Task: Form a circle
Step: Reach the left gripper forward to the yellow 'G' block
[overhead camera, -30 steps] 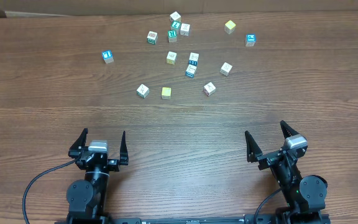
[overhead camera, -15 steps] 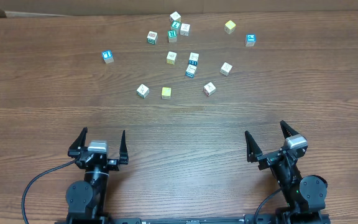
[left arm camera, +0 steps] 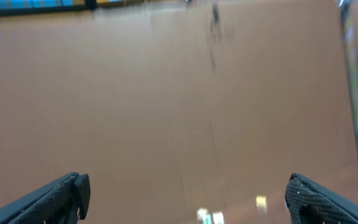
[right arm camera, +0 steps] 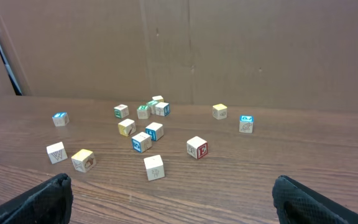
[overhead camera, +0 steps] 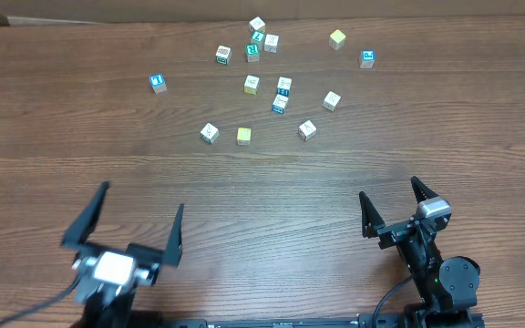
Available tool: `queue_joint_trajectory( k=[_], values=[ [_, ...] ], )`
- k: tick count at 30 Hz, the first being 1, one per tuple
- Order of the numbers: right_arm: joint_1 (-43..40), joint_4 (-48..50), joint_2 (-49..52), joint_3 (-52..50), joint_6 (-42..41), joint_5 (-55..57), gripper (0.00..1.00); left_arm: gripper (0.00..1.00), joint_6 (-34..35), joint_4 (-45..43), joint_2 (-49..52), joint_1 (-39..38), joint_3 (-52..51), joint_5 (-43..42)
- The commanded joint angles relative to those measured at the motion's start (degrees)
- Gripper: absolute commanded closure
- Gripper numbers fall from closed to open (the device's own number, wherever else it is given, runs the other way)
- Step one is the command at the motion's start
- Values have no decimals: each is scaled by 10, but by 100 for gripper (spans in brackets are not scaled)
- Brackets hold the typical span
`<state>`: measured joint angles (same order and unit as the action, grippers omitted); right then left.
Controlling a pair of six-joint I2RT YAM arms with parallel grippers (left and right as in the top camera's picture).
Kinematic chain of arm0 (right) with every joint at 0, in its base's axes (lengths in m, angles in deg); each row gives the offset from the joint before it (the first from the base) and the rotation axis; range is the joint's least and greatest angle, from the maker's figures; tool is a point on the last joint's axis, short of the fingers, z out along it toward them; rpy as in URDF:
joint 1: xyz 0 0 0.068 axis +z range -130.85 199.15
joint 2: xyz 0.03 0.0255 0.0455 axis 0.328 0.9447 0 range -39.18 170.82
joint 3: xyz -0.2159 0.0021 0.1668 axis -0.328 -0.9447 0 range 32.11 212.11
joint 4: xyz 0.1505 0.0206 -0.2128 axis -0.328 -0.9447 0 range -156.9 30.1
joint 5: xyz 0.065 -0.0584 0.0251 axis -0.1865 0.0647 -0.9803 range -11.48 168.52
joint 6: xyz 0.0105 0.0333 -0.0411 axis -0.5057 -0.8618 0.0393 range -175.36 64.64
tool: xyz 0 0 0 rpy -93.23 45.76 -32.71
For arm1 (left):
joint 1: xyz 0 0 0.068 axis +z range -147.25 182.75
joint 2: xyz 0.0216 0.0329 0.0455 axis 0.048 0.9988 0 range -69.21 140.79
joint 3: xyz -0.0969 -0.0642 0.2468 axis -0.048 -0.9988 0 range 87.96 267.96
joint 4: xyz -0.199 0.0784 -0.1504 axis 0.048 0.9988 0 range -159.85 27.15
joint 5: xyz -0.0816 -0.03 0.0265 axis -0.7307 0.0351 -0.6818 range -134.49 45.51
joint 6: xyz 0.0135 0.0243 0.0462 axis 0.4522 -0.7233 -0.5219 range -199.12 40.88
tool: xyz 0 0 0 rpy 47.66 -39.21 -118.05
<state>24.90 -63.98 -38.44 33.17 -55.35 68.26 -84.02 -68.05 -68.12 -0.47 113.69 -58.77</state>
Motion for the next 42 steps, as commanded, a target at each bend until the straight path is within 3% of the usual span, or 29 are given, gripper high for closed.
queue_joint_trajectory(
  k=[1,12,20,29,34,42],
  values=[
    [3,3,-6,-6,1,2,0,1,-7,8,27,4,75,-17],
    [3,3,-6,-6,1,2,0,0,5,155,242,4,367,-76],
    [3,3,-6,-6,1,2,0,0,6,384,489,4,651,-138],
    [3,3,-6,-6,1,2,0,0,5,643,779,4,958,-139],
    [3,3,-6,-6,1,1,0,0,6,734,896,4,1013,-148],
    [3,3,-6,-6,1,2,0,0,7,749,996,4,1012,-184]
  ],
)
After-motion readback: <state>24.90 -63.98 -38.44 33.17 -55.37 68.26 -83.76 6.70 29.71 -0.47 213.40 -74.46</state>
